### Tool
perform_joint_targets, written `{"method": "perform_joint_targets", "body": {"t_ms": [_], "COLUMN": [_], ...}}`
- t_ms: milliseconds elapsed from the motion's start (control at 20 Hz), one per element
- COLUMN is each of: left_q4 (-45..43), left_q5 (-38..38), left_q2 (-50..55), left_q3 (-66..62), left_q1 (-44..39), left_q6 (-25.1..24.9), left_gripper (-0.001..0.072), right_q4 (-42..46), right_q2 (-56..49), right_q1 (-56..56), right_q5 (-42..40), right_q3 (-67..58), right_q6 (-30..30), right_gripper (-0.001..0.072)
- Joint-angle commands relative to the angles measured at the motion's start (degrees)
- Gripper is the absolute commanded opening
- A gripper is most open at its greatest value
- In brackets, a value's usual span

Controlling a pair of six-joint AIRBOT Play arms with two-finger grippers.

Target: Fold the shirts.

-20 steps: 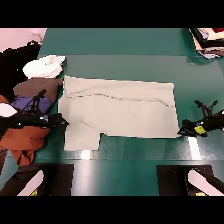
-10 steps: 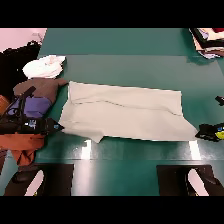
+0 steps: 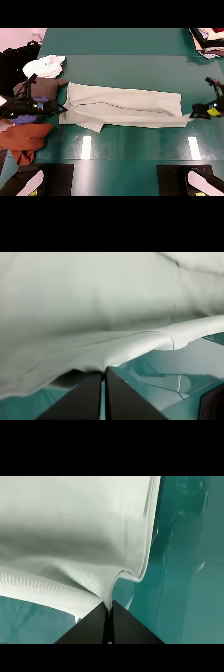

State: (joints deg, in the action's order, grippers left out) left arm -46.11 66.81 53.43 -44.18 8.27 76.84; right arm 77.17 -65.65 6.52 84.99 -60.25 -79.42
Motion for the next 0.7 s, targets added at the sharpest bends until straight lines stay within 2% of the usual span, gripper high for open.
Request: {"method": "perform_joint_targets", "body": {"t_ms": [0,300,350,400,450,500,650], "left_q4": [2.45,2.36,2.34,2.38,2.4,2.4,2.38], "left_q5": [-4.0,-6.43,-7.23,-8.46,-9.57,-10.6,-7.21], "left_q2": [11.5,29.35,31.41,33.16,34.14,34.25,34.23], "left_q3": [-6.23,-25.49,-27.96,-30.38,-32.26,-33.4,-37.13], "left_q1": [0.04,-2.05,-3.02,-3.93,-4.68,-5.05,-4.9], "left_q6": [-3.85,-3.82,-3.82,-3.8,-3.69,-3.45,-3.37], "left_gripper": [0.0022,0.0023,0.0024,0.0045,0.0309,0.0448,0.0427], "right_q4": [-2.99,-10.71,-12.0,-13.38,-14.34,-14.67,-14.67], "right_q2": [-10.25,-22.97,-24.61,-25.77,-26.62,-27.02,-26.14], "right_q1": [-0.42,1.2,1.2,1.33,1.51,2.1,4.85], "right_q5": [-1.53,-2.95,-3.39,-3.54,-3.45,-2.89,-0.72], "right_q3": [-9.49,-21.9,-23.43,-24.5,-25.29,-25.53,-22.71], "right_q6": [-0.72,-0.74,-0.72,-0.72,-0.63,-0.35,2.82], "right_gripper": [0.0015,0.0019,0.0109,0.0294,0.0416,0.0448,0.0448]}}
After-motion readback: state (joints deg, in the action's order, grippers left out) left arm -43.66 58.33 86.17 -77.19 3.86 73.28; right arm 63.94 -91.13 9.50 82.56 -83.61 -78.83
